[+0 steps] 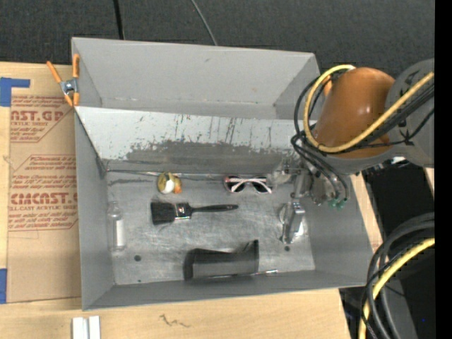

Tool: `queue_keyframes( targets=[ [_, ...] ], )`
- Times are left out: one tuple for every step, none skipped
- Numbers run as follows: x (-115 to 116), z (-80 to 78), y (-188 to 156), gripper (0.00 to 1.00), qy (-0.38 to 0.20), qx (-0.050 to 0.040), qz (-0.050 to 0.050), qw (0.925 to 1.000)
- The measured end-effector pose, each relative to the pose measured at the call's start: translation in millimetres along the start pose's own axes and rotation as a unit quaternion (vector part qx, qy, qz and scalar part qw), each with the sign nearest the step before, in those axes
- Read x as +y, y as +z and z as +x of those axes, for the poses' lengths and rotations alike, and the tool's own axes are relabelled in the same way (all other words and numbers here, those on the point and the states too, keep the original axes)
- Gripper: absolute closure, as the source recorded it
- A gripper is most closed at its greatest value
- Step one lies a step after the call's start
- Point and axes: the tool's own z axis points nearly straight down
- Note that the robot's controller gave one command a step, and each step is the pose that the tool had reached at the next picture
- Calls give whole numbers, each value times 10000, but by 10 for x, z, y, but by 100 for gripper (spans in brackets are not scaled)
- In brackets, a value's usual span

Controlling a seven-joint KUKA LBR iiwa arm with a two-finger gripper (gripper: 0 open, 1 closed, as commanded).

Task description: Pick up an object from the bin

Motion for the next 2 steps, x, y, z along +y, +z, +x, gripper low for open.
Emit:
queue_keyframes(
  targets=[
    [329, 196, 672, 0, -24, -21, -2, 10000],
    [426, 410, 730, 0, -403, 26, -3, 9992]
  ],
)
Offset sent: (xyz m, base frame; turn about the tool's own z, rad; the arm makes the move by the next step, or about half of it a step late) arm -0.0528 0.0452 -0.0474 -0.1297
